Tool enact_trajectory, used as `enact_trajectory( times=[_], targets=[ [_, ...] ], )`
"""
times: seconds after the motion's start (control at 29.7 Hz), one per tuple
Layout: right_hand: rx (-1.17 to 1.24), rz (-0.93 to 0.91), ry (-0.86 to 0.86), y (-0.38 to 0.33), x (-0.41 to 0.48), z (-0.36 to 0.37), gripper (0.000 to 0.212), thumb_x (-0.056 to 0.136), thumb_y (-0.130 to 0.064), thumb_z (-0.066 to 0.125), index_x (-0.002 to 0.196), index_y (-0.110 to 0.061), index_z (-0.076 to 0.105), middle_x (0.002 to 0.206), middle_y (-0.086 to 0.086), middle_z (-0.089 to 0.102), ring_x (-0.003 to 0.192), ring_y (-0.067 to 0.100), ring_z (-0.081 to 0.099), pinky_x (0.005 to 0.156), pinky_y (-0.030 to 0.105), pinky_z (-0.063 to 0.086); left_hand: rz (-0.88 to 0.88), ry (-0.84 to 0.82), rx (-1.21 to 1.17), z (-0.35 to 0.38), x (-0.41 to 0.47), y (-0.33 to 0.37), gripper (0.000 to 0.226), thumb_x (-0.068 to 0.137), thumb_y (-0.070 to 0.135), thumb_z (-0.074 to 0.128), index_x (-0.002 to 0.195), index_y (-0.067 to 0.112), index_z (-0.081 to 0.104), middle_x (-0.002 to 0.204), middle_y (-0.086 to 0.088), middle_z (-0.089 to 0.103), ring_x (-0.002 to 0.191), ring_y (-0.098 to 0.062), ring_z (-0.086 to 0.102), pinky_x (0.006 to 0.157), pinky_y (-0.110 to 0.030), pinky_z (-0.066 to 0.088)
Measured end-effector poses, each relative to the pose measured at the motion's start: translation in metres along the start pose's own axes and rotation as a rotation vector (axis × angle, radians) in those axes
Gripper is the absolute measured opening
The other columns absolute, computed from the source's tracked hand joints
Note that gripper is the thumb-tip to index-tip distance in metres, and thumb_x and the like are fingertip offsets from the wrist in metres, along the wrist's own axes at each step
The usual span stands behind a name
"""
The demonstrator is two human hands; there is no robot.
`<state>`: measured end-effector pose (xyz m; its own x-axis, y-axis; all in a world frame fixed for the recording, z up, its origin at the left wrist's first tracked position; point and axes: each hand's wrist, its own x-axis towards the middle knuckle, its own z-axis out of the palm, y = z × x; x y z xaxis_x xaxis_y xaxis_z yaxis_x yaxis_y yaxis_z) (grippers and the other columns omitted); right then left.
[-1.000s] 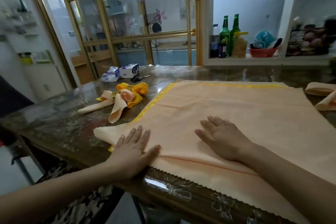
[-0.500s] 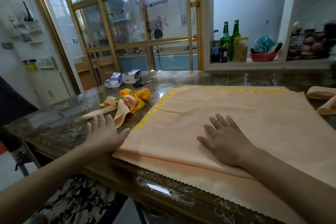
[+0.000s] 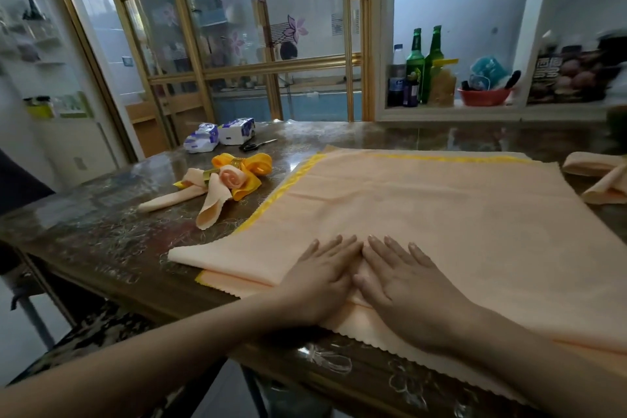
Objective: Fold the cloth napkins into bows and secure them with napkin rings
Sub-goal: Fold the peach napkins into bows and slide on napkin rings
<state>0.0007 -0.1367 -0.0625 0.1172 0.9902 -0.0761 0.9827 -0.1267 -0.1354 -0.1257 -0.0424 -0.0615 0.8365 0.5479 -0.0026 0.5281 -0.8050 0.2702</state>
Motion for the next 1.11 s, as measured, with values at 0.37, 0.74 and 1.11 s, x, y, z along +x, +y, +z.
enact_trajectory(
  times=[0.37, 0.74, 1.11],
  targets=[
    [-0.010, 0.125, -0.010, 0.056, -0.051, -0.008, 0.072, 0.088, -0.066, 0.004, 0.148, -0.031, -0.012, 0.156, -0.006, -0.021, 0.143, 0.009, -0.019, 0.111, 0.027, -0.013, 0.010, -0.100, 0.176, 0.001, -0.004, 0.002, 0.119, 0.043, 0.094, -0.015, 0.146, 0.033, -0.013, 0.144, 0.019, -0.026, 0.134, 0.004, -0.022, 0.109, -0.024, -0.017],
    [0.092, 0.263, -0.037, 0.104, -0.085, -0.025, 0.070, 0.089, -0.064, 0.020, 0.150, -0.033, 0.004, 0.158, -0.009, -0.006, 0.144, 0.007, -0.003, 0.115, 0.027, -0.001, -0.098, -0.224, -0.255, -0.034, 0.006, 0.007, 0.070, 0.080, 0.064, 0.046, 0.140, 0.030, 0.036, 0.148, 0.017, 0.023, 0.134, -0.001, 0.021, 0.107, -0.023, 0.026],
    [0.261, 0.619, 0.285, 0.167, -0.005, -0.051, 0.058, 0.088, -0.037, 0.062, 0.137, -0.016, 0.040, 0.137, 0.011, 0.046, 0.118, 0.028, 0.048, 0.095, 0.036, 0.045, -0.371, -0.026, -0.110, -0.053, 0.134, -0.016, 0.054, 0.088, 0.034, 0.063, 0.134, 0.011, 0.046, 0.136, -0.010, 0.046, 0.122, -0.026, 0.046, 0.102, -0.033, 0.039]
  ],
)
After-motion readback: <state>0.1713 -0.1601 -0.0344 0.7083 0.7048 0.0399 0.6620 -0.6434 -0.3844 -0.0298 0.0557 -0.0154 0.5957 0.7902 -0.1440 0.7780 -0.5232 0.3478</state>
